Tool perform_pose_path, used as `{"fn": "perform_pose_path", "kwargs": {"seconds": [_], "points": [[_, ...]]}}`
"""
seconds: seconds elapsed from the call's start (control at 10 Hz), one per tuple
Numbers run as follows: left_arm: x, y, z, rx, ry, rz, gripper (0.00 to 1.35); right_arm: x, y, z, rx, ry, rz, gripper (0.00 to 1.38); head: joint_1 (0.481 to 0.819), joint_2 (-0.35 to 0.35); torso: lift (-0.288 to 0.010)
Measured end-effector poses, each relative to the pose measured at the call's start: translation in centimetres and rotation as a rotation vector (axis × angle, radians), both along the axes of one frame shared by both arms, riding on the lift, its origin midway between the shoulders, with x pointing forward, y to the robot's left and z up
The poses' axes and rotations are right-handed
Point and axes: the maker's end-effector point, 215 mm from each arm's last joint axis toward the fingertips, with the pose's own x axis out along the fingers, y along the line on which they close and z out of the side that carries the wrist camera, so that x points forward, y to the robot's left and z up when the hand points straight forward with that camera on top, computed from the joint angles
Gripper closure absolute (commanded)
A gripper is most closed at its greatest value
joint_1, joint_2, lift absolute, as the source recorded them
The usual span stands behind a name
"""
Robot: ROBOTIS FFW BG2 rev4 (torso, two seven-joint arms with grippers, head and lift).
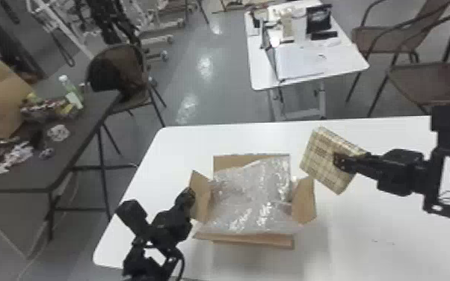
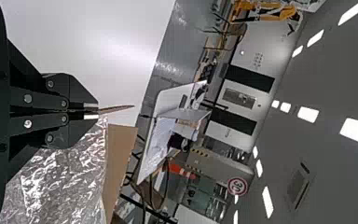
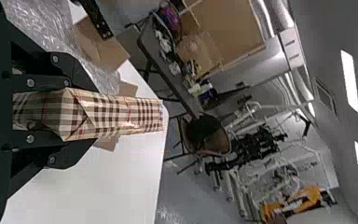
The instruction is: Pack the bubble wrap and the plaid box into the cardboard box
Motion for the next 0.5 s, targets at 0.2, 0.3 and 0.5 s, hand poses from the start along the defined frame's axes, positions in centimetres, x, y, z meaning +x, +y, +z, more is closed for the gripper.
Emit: {"fn": "perform_pose_path", "kwargs": {"seconds": [0.2, 0.3, 0.5], "points": [[0.1, -0.1, 0.0, 0.002, 0.001, -0.003, 1.13, -1.4, 2.3, -0.9, 0.005, 0.030, 0.128, 1.21, 0.695, 0.350, -0.018], [0.2, -0.2, 0.0, 0.002, 0.002, -0.005, 1.13, -2.4, 3.7, -1.3, 0.019, 0.044, 0.218, 1.21, 0.695, 0.350, -0.018], [0.6, -0.6, 0.0, 0.002, 0.003, -0.012, 1.13, -3.1, 6.5, -2.4, 0.034, 0.041, 0.328, 1.21, 0.695, 0.350, -0.018]]}}
